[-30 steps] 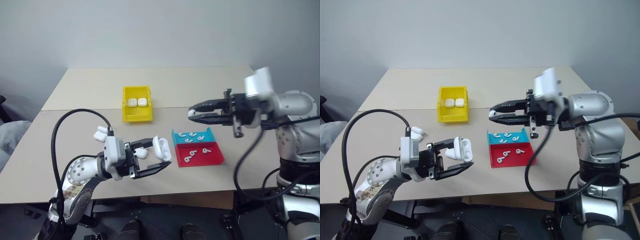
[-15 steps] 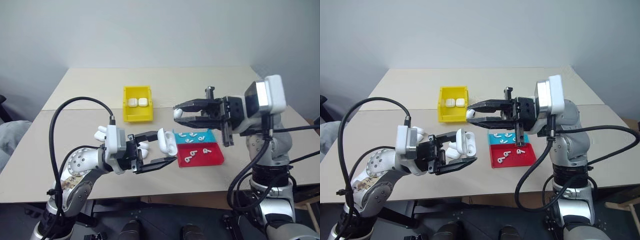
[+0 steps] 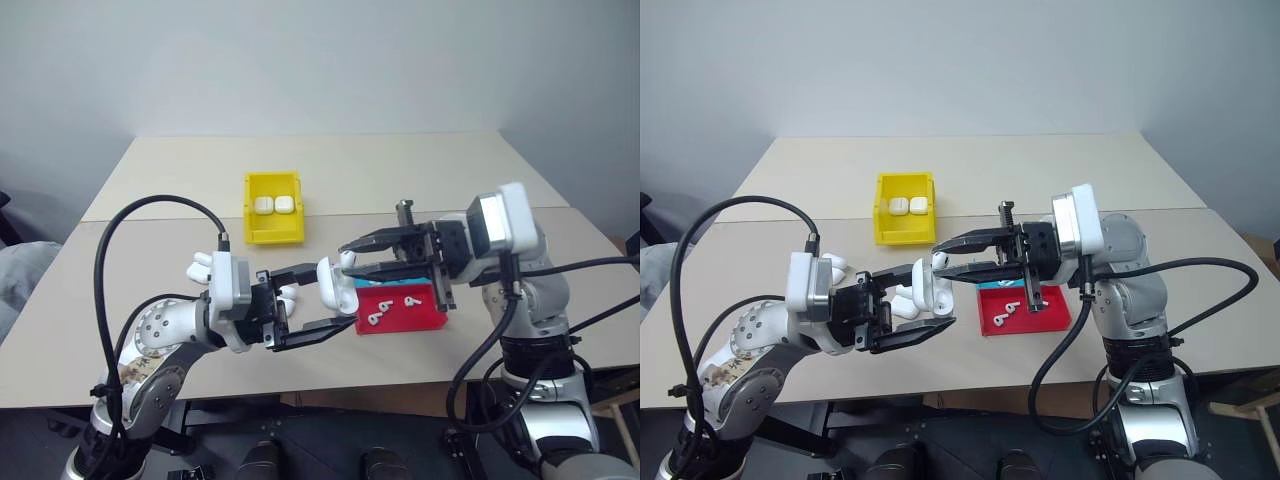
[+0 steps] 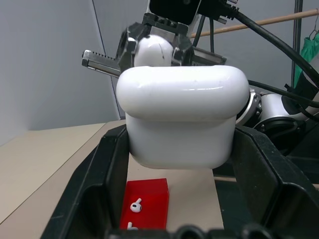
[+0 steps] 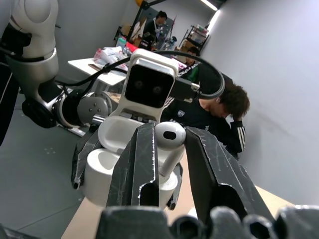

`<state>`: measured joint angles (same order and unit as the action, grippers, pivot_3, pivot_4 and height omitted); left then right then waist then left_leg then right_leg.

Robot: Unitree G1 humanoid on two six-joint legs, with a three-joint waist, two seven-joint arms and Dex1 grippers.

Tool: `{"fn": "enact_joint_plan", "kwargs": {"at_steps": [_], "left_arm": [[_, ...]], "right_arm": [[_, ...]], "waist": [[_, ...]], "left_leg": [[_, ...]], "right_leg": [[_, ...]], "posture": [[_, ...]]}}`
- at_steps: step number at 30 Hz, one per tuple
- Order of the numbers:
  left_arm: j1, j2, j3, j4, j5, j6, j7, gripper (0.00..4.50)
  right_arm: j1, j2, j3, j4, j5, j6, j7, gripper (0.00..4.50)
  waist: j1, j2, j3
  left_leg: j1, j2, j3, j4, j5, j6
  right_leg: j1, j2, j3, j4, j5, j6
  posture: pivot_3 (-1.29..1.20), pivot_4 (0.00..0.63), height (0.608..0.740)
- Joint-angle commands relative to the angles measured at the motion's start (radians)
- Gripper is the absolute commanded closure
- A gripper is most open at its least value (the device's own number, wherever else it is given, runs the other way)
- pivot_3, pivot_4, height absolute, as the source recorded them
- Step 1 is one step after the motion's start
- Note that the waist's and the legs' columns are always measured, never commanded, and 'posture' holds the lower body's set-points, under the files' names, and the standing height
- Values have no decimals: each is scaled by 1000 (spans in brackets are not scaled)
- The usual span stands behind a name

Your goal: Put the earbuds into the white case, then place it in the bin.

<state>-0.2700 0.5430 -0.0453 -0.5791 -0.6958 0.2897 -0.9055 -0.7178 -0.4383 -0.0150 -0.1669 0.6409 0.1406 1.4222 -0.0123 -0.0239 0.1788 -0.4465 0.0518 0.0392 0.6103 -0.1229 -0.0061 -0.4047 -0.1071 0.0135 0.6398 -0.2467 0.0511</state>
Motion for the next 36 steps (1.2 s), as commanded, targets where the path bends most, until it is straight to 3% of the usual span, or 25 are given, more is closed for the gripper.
{"fn": "enact_joint_plan", "kwargs": {"at_steps": [1, 33, 36], "left_arm": [[-3, -3, 8, -43, -4, -13, 3, 1734], [-15, -23, -11, -28, 23, -29, -11, 1734], [-16, -27, -11, -23, 27, -35, -14, 1734]], "right_arm": [[-1, -6, -6, -19, 13, -26, -2, 3875], [12, -6, 44, 31, -21, -93, 14, 3875], [13, -14, 47, 36, -23, -96, 32, 2963]], "waist": [[0, 0, 0], [0, 0, 0], [0, 0, 0]], "left_leg": [[0, 0, 0, 0, 0, 0], [0, 0, 0, 0, -3, -4], [0, 0, 0, 0, -3, -4]], "right_leg": [[0, 0, 0, 0, 0, 0], [0, 0, 0, -1, 0, 0], [0, 0, 0, -1, 0, 0]], "posture": [[0, 150, 740], [0, 150, 740], [0, 150, 740]]}}
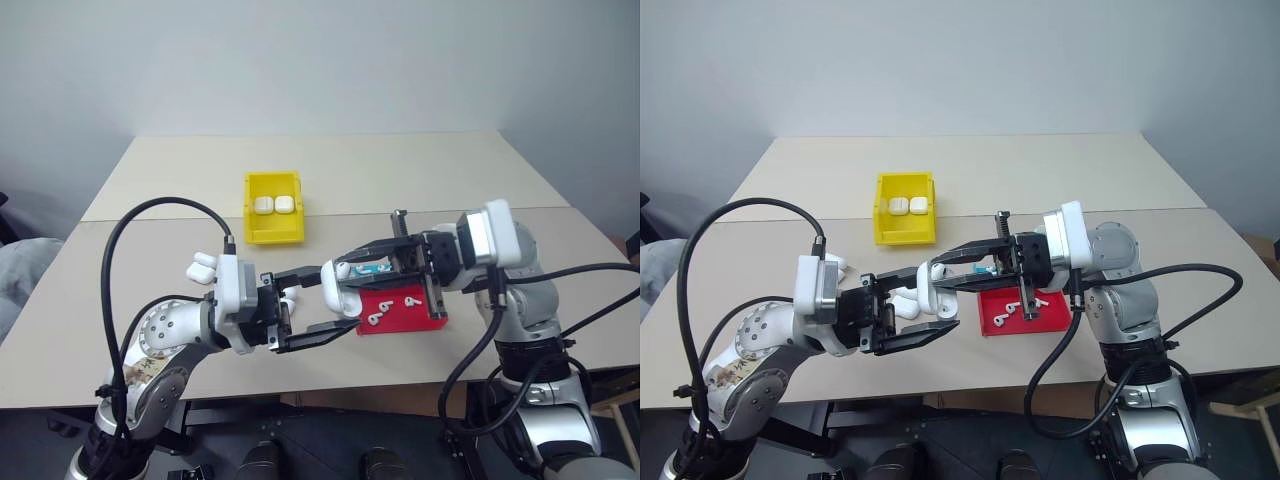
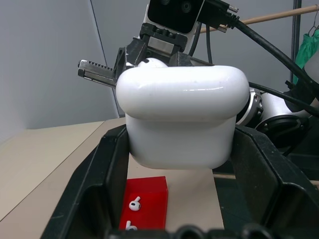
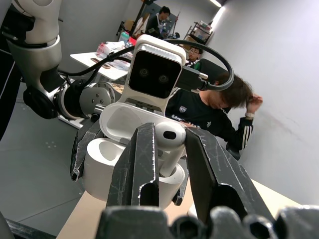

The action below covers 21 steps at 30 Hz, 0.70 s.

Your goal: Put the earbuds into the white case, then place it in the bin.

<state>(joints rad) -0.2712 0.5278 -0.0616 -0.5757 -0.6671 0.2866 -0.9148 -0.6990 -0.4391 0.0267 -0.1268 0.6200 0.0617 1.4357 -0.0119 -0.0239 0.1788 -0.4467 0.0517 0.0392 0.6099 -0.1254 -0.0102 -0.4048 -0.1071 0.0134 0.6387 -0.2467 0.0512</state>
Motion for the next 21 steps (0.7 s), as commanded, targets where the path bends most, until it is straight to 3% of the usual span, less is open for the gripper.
{"fn": "enact_joint_plan", "kwargs": {"at_steps": [1, 3, 13, 17, 21], "left_arm": [[-14, -13, 5, -27, -1, -32, -6, 1734], [-13, -15, 6, -25, 2, -33, -9, 1734], [14, 0, 26, 46, 70, -80, -37, 1734], [56, 41, 41, 111, 152, -157, -70, 1734], [91, 62, 69, 94, 146, -165, -71, 1734]], "right_arm": [[-5, -14, 6, -3, -5, -23, 21, 2649], [-4, -18, 5, -2, -7, -33, 27, 2014], [-30, -91, -38, 1, 33, 14, 54, 2014], [-131, -264, 13, 96, -121, 95, 44, 2014], [-265, -393, 167, 265, -383, 65, 87, 2014]], "waist": [[0, 0, 0], [0, 0, 0], [0, 0, 0], [0, 1, 0], [-3, 1, 0]], "left_leg": [[0, 0, 0, 0, 0, 0], [0, 0, 0, 0, 0, 0], [0, 0, 0, 0, 0, 0], [0, 0, 1, 0, 0, 0], [0, 1, 1, -3, -1, -1]], "right_leg": [[0, 0, 0, 0, 0, 0], [0, 0, 0, 0, 0, 0], [0, 0, 0, -1, 0, 0], [-1, -1, 0, -2, 0, -1], [-3, -1, -1, -10, 2, -3]], "posture": [[0, 150, 740], [0, 150, 740], [0, 150, 740], [0, 150, 740], [0, 150, 740]]}}
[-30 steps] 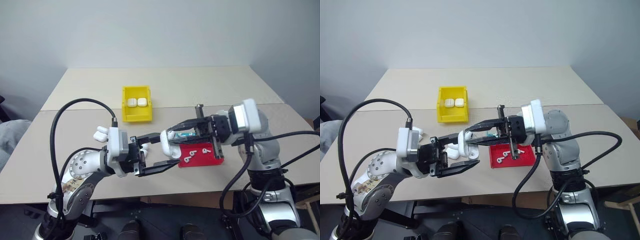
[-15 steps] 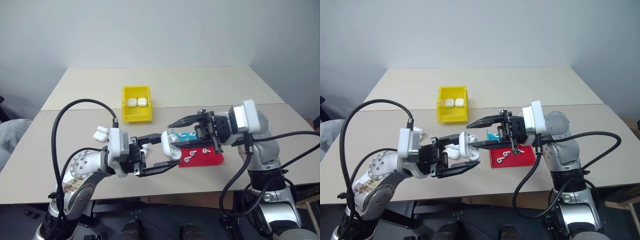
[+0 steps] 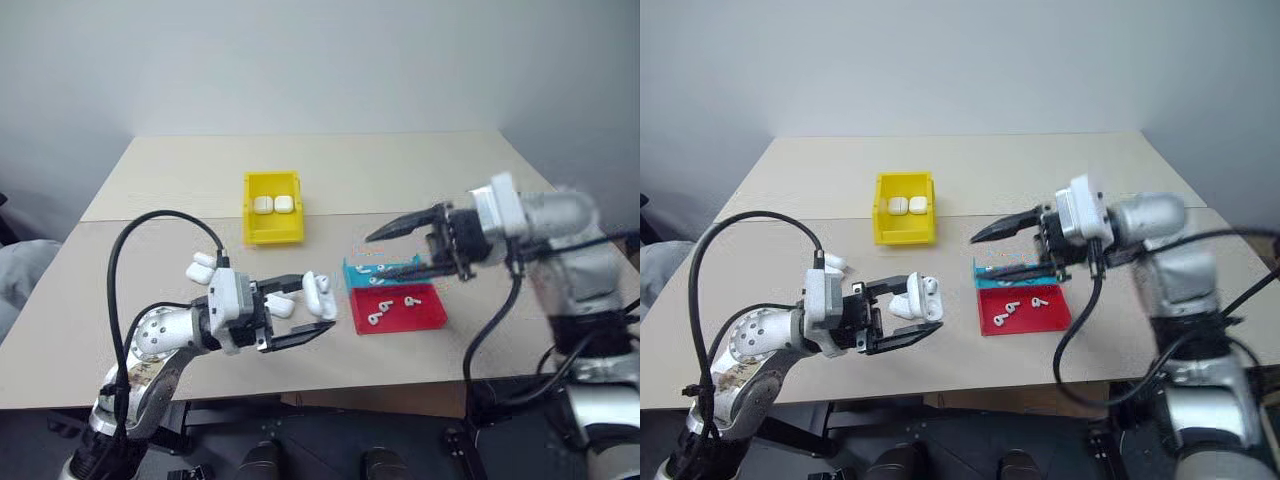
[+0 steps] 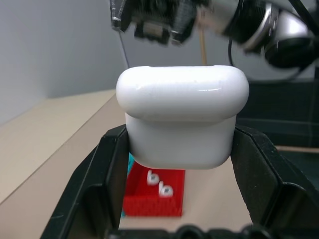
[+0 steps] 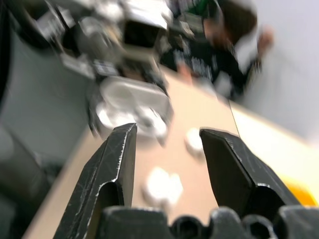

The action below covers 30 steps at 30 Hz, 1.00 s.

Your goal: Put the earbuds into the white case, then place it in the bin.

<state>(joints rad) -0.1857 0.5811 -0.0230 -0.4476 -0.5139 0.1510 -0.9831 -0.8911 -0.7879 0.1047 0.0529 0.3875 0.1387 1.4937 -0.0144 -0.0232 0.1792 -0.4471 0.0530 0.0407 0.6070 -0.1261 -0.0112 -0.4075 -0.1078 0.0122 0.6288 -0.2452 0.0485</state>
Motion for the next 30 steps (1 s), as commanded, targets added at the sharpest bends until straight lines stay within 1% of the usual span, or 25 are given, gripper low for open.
{"fn": "enact_joint_plan", "kwargs": {"at_steps": [1, 3, 5, 6, 7, 8, 11, 14, 21, 30], "left_arm": [[11, 10, 29, -37, 0, -35, -2, 1734], [16, 11, 26, -41, 11, -42, 0, 1734], [25, 3, 17, -52, 26, -48, 15, 1734], [28, -1, 14, -55, 30, -51, 21, 1734], [35, -10, 10, -58, 36, -54, 32, 1734], [42, -19, 6, -62, 40, -56, 43, 1734], [60, -38, -4, -81, 51, -52, 68, 1734], [83, -46, -10, -111, 56, -43, 90, 1734], [118, -41, -13, -150, 61, -28, 126, 1734], [136, -30, -15, -176, 60, -15, 146, 1734]], "right_arm": [[-108, -51, 122, 129, -198, -23, 35, 2014], [-150, -54, 162, 191, -273, -79, 33, 2014], [-189, -47, 218, 283, -375, -231, 26, 2014], [-205, -44, 240, 319, -415, -284, 21, 2014], [-225, -33, 277, 375, -473, -351, 8, 2014], [-245, -21, 312, 436, -528, -417, -12, 2014], [-294, 20, 364, 597, -614, -577, -47, 2014], [-343, 61, 403, 733, -690, -686, -95, 2014], [-423, 145, 450, 951, -810, -847, -217, 2014], [-455, 184, 491, 1080, -920, -940, -318, 2014]], "waist": [[-1, 0, 0], [-1, 0, 0], [0, 0, 0], [1, 0, 0], [1, 0, 0], [1, 0, 0], [0, 0, 0], [-1, 0, 0], [-4, 0, 0], [-3, 0, 0]], "left_leg": [[0, 0, 1, -1, 0, 0], [-2, 0, 4, -1, 0, 0], [-7, 0, 4, -1, 0, 1], [-10, -1, 4, -1, 3, 5], [-13, -1, 4, -1, 5, 9], [-14, -1, 4, -1, 5, 9], [-14, -1, 4, -1, 5, 9], [-14, -1, 5, -1, 5, 9], [-14, 0, 5, 0, 6, 9], [-13, 0, 5, 0, 6, 9]], "right_leg": [[-2, -1, 0, 0, 0, 0], [-2, -2, 1, -1, 0, 0], [-7, -1, 1, 0, 2, 0], [-10, -1, 1, 1, 5, -3], [-13, -1, 2, 1, 8, 0], [-14, -1, 2, 1, 10, 3], [-14, -1, 2, 1, 10, 4], [-14, -1, 2, 1, 11, 4], [-13, 0, 2, 2, 13, 4], [-13, 0, 2, 3, 14, 3]], "posture": [[0, 150, 740], [0, 150, 740], [0, 150, 740], [0, 150, 740], [0, 150, 740], [0, 150, 740], [0, 150, 740], [0, 150, 740], [0, 150, 740], [0, 150, 740]]}}
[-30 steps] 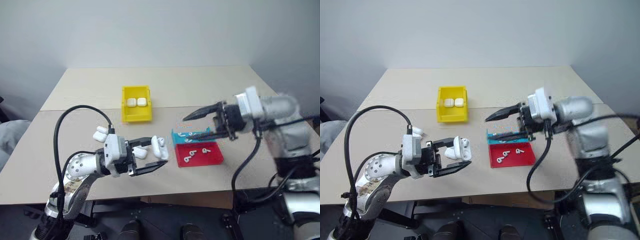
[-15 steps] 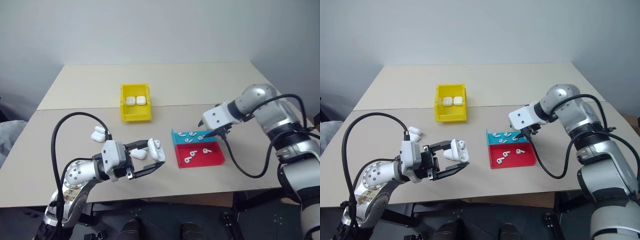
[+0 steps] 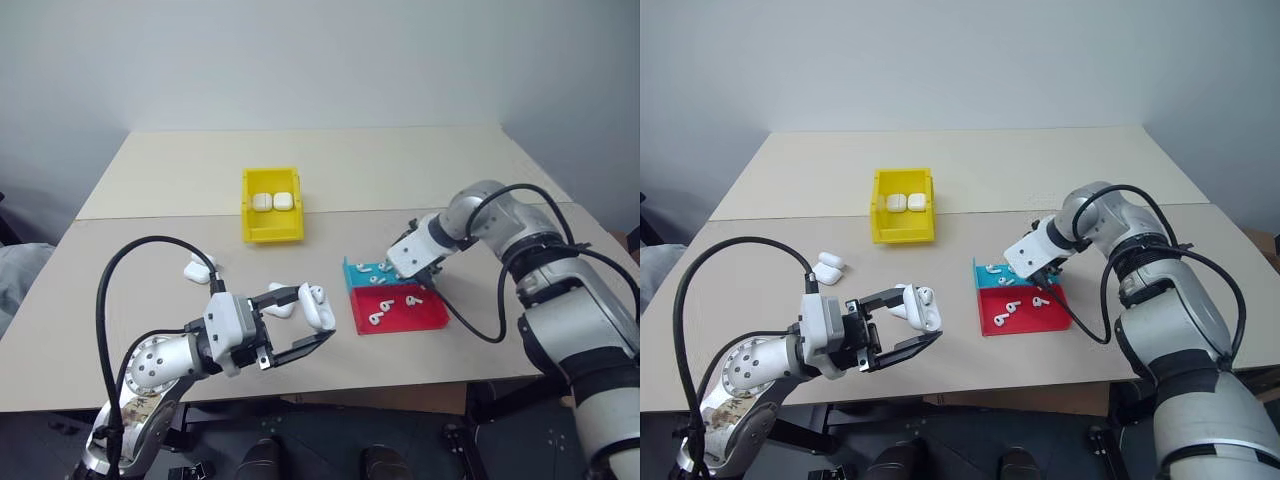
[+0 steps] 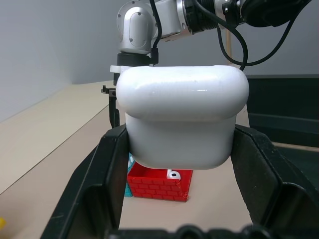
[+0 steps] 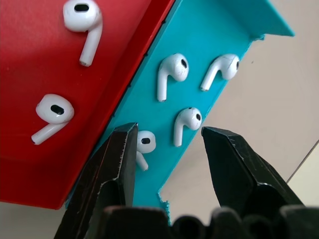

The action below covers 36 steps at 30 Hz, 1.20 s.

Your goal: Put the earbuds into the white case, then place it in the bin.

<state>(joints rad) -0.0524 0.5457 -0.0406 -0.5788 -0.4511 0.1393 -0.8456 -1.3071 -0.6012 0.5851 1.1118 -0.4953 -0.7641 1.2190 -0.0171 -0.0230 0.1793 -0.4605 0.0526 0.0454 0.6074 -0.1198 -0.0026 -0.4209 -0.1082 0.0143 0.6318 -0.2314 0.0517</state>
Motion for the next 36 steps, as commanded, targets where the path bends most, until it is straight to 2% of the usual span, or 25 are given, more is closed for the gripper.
{"fn": "enact_joint_plan", "kwargs": {"at_steps": [1, 17, 26, 31, 36], "left_arm": [[3, 6, 2, -45, -3, -3, 9, 1734], [15, 18, -5, -54, 2, -2, 17, 1734], [16, 18, -11, -58, 3, -1, 22, 1734], [13, 16, -16, -55, 3, -2, 22, 1734], [13, 17, -21, -55, 5, -1, 23, 1734]], "right_arm": [[-41, 1, 15, 31, -52, -40, -61, 2014], [-72, 40, 74, 124, -197, -85, -208, 2014], [-83, 43, -13, 143, -83, -73, -26, 2014], [-96, 33, 15, 137, -128, -72, -51, 2014], [-105, 55, 23, 142, -130, -74, -14, 2014]], "waist": [[-1, 0, 0], [-2, 0, 0], [-2, 0, 0], [-3, 0, 0], [-5, 0, 0]], "left_leg": [[0, 0, 0, 0, 0, 0], [0, 0, 0, 0, 1, 0], [1, 0, 0, 1, 1, 0], [3, 0, 0, 2, 2, -1], [4, 0, 0, 2, 4, -2]], "right_leg": [[0, 0, 0, 0, 0, 0], [0, 0, 0, 2, 0, 0], [0, 0, 0, 5, 0, 0], [0, 0, 0, 10, -1, -1], [0, 0, 0, 11, 0, -1]], "posture": [[0, 150, 740], [0, 150, 740], [0, 150, 740], [0, 150, 740], [0, 150, 740]]}}
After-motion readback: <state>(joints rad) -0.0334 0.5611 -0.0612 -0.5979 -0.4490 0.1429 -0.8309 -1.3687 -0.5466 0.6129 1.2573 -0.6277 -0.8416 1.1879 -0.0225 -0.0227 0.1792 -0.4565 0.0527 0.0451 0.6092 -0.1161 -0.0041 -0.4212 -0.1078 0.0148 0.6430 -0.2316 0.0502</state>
